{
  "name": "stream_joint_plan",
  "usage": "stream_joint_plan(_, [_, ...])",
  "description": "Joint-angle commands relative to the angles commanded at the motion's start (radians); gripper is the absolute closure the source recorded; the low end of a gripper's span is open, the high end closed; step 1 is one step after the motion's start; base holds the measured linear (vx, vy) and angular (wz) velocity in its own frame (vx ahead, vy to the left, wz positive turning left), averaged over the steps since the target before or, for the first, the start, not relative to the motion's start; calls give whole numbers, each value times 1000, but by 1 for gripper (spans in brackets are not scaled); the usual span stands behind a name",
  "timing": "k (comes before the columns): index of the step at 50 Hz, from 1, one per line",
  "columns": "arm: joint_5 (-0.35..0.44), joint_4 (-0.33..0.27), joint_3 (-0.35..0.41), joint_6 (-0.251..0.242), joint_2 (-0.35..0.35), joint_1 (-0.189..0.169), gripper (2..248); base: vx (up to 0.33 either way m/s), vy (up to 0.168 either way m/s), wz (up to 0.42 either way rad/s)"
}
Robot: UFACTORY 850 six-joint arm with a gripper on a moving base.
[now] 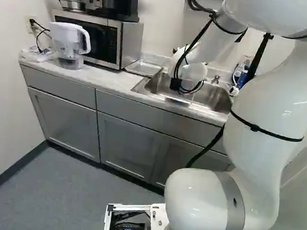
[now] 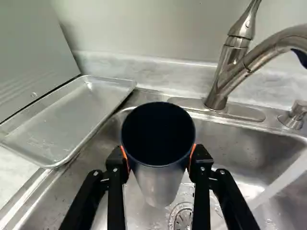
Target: Rinse the cup and place it in the tray
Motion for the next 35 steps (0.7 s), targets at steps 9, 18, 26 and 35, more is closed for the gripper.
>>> stream_joint_plan(9, [0,0,14,0,12,-13,124,0,0,0])
stream_joint_plan(18, [0,0,27,0,25,-26,124,0,0,0])
stream_joint_plan(26, [0,0,37,0,34,-38,124,0,0,0])
stream_joint_plan(35, [0,0,44,0,41,-52,124,0,0,0])
